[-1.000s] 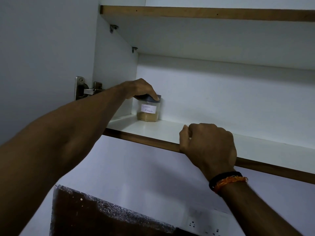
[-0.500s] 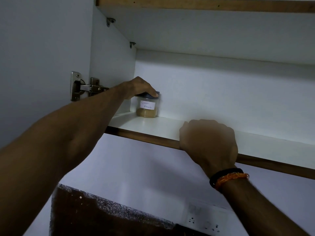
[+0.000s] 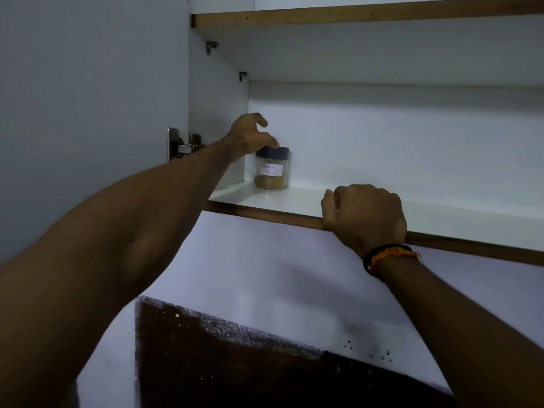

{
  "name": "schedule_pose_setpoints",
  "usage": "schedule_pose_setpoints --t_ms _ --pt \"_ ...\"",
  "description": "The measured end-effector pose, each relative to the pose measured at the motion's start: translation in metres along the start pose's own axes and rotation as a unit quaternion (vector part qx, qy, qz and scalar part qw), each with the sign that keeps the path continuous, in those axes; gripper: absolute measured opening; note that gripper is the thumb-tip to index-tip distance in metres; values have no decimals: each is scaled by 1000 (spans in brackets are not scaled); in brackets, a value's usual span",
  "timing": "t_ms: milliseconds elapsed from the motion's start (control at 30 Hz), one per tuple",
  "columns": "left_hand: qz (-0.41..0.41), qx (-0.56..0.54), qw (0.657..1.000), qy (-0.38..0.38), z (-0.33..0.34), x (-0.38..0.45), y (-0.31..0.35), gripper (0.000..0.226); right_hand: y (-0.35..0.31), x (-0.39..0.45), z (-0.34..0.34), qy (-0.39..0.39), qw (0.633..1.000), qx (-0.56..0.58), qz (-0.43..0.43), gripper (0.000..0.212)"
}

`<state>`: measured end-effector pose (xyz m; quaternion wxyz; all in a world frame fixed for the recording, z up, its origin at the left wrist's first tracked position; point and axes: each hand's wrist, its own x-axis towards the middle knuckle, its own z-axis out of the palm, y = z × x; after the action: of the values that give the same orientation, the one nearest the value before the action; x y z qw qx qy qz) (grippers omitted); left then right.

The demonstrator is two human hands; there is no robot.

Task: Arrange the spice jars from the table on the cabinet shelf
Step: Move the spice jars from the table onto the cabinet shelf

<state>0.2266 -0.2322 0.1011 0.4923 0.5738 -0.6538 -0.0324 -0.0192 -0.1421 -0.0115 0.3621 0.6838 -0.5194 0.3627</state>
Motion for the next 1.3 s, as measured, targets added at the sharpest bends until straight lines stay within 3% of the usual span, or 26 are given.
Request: schedule_pose_setpoints --t_ms 100,267,567,700,800,867,933,1033,1133,1300 --pt "26 21 998 51 -6 -27 9 51 2 -1 -1 -16 1000 1 -16 48" --pt "65 83 994 -16 -7 -79 17 50 1 -1 -4 -36 998 -16 -48 57" --pt "117 81 989 -37 -13 -170 20 42 -1 -30 -20 -104 987 -70 -101 69" --pt "139 83 986 -42 -5 -227 12 43 -8 -64 -28 -79 995 2 -64 43" --pt "164 91 982 -24 10 -272 -3 43 -19 -95 -29 -75 996 20 -53 62" --pt "162 93 982 -16 26 -301 -15 42 -31 -118 -31 -75 993 77 -40 64" --pt "141 94 984 -60 48 -334 -30 43 -41 -152 -26 -84 987 132 -49 59" --pt "106 95 970 -198 78 -392 -51 51 -55 -215 -15 -129 976 169 -40 52" --pt "94 99 945 -297 106 -445 -78 40 -68 -285 2 -231 952 198 -24 47" --pt "-70 137 887 -434 136 -519 -138 47 -81 -397 21 -445 872 205 -24 39"
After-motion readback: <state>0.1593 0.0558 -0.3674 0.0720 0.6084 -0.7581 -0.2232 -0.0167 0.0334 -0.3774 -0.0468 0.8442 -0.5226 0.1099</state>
